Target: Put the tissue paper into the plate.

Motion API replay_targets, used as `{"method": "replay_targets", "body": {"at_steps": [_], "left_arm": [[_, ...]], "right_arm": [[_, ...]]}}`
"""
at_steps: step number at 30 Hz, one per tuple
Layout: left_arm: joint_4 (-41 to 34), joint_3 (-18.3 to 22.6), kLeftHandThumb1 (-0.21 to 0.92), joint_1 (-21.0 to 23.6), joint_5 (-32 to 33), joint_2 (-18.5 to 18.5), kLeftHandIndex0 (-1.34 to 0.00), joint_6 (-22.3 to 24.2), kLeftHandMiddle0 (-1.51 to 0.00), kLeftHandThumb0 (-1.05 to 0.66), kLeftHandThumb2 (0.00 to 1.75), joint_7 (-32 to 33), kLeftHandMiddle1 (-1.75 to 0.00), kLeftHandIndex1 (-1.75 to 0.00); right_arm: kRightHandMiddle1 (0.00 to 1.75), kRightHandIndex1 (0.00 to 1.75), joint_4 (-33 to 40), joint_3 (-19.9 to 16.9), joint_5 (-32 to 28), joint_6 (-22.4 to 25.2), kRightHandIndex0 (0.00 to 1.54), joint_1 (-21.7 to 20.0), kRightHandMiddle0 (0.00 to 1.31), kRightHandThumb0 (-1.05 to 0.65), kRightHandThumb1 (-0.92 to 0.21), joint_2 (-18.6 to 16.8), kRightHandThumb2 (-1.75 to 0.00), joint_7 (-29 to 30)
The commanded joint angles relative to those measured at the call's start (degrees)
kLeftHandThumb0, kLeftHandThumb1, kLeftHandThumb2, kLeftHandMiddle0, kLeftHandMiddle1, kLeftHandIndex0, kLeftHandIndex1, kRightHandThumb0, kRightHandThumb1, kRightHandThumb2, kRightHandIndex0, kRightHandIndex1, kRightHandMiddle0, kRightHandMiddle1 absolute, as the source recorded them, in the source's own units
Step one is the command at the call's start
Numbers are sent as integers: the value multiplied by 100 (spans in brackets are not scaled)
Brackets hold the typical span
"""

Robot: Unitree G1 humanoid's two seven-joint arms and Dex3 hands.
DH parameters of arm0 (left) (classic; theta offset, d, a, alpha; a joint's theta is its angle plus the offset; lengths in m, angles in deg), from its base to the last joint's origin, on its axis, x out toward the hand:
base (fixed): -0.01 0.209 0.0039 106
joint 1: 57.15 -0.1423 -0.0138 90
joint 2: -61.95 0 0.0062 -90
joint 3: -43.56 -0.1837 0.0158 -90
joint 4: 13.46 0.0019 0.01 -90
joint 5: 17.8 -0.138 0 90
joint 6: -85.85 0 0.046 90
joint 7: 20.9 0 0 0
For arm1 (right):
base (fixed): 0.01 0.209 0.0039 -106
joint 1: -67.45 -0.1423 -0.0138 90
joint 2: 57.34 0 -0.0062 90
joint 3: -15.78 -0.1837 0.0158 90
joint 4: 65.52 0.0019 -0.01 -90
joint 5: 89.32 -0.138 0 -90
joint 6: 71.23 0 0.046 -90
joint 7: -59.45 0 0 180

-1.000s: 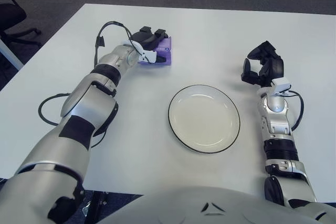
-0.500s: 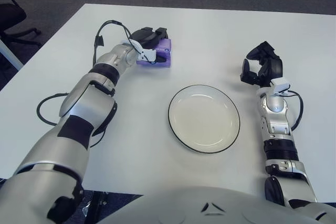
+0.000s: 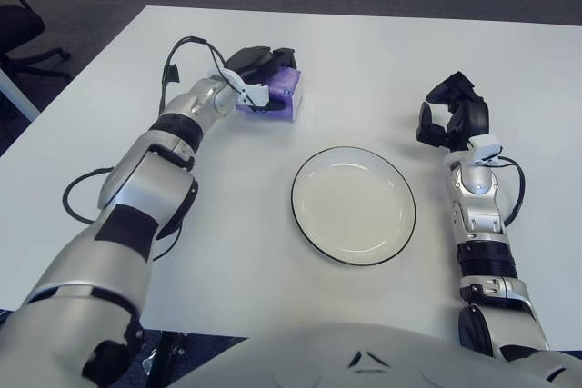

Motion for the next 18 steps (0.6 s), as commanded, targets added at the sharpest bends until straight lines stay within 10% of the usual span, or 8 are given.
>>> {"method": "replay_targets", "body": {"at_steps": [1, 18], "left_arm": [[-527, 168, 26, -120, -28, 243, -106, -344, -131, -8, 139, 524, -175, -175], [-2623, 711, 19, -831, 67, 275, -109, -1322, -130, -7, 143, 1117, -175, -175]], "right_arm": [[175, 175, -795, -12, -39, 19, 123, 1202, 58, -47, -36, -274, -126, 0], [175, 175, -986, -43, -117, -28, 123, 1100, 58, -47, -36, -225, -126, -64]]}}
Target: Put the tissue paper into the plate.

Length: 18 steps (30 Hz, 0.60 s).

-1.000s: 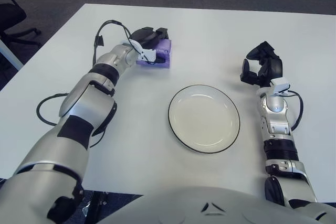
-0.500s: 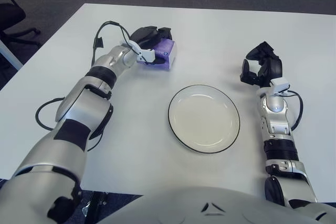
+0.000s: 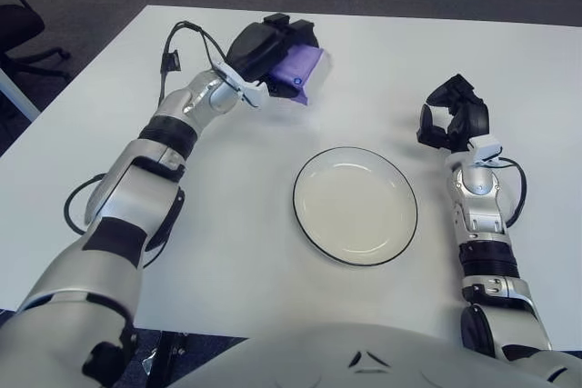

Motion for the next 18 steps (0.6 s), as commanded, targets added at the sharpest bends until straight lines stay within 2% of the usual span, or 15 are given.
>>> {"method": "replay_targets", "body": {"at_steps": [1, 10, 18], "left_arm": [[-846, 207, 20, -429, 24, 2, -109, -336, -130, -8, 143, 251, -175, -175], [-1597, 386, 26, -879, 411, -126, -108, -593, -133, -11, 135, -85, -175, -175], [-2361, 396, 29, -1324, 1000, -180, -103, -727, -129, -13, 131, -707, -175, -175]], "right_arm": [[175, 175, -813, -36, -104, -26, 123, 1108, 58, -47, -36, -311, -126, -25], [175, 175, -811, 2, -78, 22, 121, 1092, 58, -47, -36, -287, -127, -20], [175, 175, -837, -22, -173, -10, 120, 1072, 58, -47, -36, -328, -126, -75]]}}
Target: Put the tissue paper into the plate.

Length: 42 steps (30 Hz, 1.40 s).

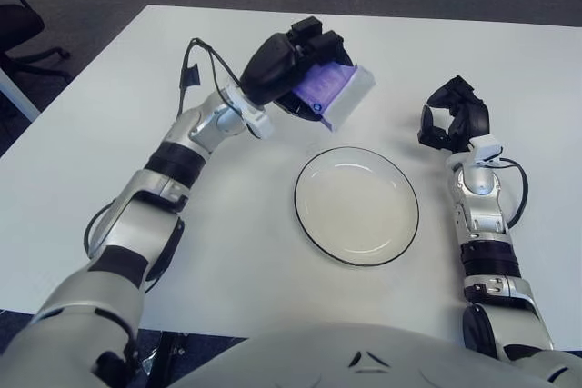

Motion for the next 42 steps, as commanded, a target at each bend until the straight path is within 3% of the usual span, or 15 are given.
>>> {"method": "replay_targets", "body": {"at_steps": [1, 7, 13, 19, 23, 26, 28, 30, 31, 35, 42], "left_arm": [[-474, 123, 29, -229, 553, 8, -102, -134, -128, -12, 131, -439, -175, -175], [-1545, -399, 28, -840, 1982, 246, -100, 84, -125, -9, 132, -1796, -175, -175], [-1977, -674, 26, -1009, 2931, 337, -100, 449, -123, -5, 136, -2900, -175, -175], [-1726, -620, 23, -833, 2586, 202, -101, -41, -125, -3, 139, -3289, -175, -175], [-1869, -678, 23, -784, 2525, 270, -101, 39, -126, -4, 138, -3711, -175, -175], [-1073, -569, 25, -838, 2236, -22, -99, -840, -126, -6, 136, -3485, -175, -175], [-897, -434, 31, -915, 1952, -217, -74, -1154, -125, -29, 130, -3275, -175, -175], [-797, -371, 34, -915, 1868, -286, -66, -1290, -124, -37, 128, -3238, -175, -175], [-930, -515, 35, -940, 2190, -228, -62, -968, -124, -40, 127, -3491, -175, -175], [-1349, -142, 37, -872, 1411, -618, -58, -1334, -117, -44, 124, -3119, -175, -175], [-1646, -273, 29, -996, 1496, -447, -64, -878, -122, -49, 135, -3469, -175, -175]], "right_arm": [[175, 175, -778, -25, -147, -14, 120, 1080, 58, -47, -36, -364, -126, -33], [175, 175, -801, -17, -95, -52, 123, 1049, 58, -47, -36, -357, -126, 8], [175, 175, -753, 40, 46, -11, 126, 1052, 59, -47, -35, -313, -128, 89], [175, 175, -633, 104, 191, 107, 128, 1071, 60, -48, -33, -297, -130, 202], [175, 175, -586, 109, 143, 187, 128, 1084, 61, -48, -33, -306, -130, 181], [175, 175, -592, 103, 106, 208, 127, 1079, 61, -48, -33, -316, -130, 167], [175, 175, -586, 101, 84, 224, 126, 1078, 61, -48, -33, -321, -130, 154], [175, 175, -582, 103, 73, 234, 126, 1078, 60, -48, -33, -325, -130, 148], [175, 175, -584, 101, 61, 237, 126, 1077, 60, -48, -33, -326, -130, 140], [175, 175, -617, 69, -85, 258, 125, 1050, 59, -47, -35, -356, -128, 36], [175, 175, -673, 30, -234, 234, 123, 1025, 57, -46, -37, -398, -124, -76]]}}
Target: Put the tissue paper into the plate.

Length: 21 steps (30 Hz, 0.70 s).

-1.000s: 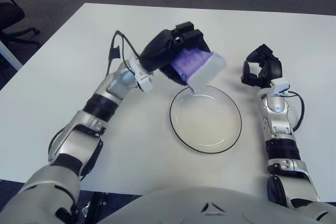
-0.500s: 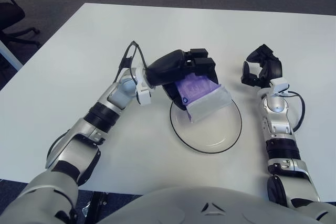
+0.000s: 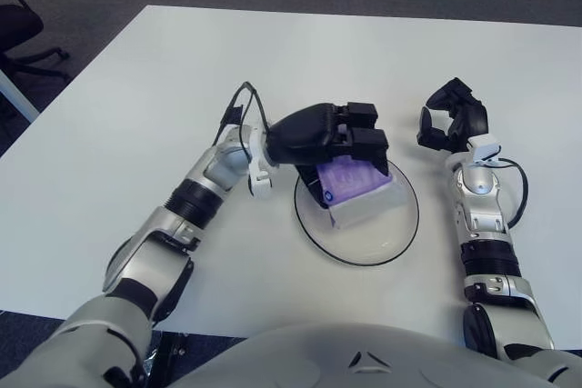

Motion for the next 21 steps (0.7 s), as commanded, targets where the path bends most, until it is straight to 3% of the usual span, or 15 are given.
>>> {"method": "replay_targets", "body": {"at_steps": [1, 7, 15, 16, 18, 19, 21], "left_arm": [[-228, 40, 28, 19, -42, 71, -64, 173, -123, -49, 136, -125, -175, -175], [-183, -60, 30, 167, -35, 79, -63, 227, -126, -49, 134, -263, -175, -175], [-257, -49, 34, 74, 57, 62, -60, 467, -116, -49, 129, -374, -175, -175], [-281, -33, 55, 63, 26, 62, -61, 494, -115, -63, 112, -374, -175, -175], [-343, -12, 73, 38, -22, 75, -59, 568, -113, -77, 98, -385, -175, -175], [-401, -14, 80, 3, -20, 93, -57, 646, -112, -82, 93, -410, -175, -175], [-507, -34, 86, -71, -1, 125, -38, 788, -105, -89, 94, -461, -175, -174]], "right_arm": [[175, 175, -658, -21, -220, 82, 122, 1034, 57, -46, -38, -426, -124, -69], [175, 175, -715, -35, -277, 58, 120, 1011, 56, -46, -38, -442, -124, -80], [175, 175, -875, -63, -333, -74, 118, 950, 57, -47, -36, -457, -125, -113], [175, 175, -897, -66, -329, -86, 119, 939, 58, -47, -36, -455, -126, -110], [175, 175, -926, -66, -316, -96, 121, 916, 59, -47, -35, -448, -127, -101], [175, 175, -881, -55, -294, -64, 122, 910, 59, -47, -35, -443, -128, -82], [175, 175, -804, -32, -249, -10, 124, 913, 60, -47, -34, -436, -129, -41]]}}
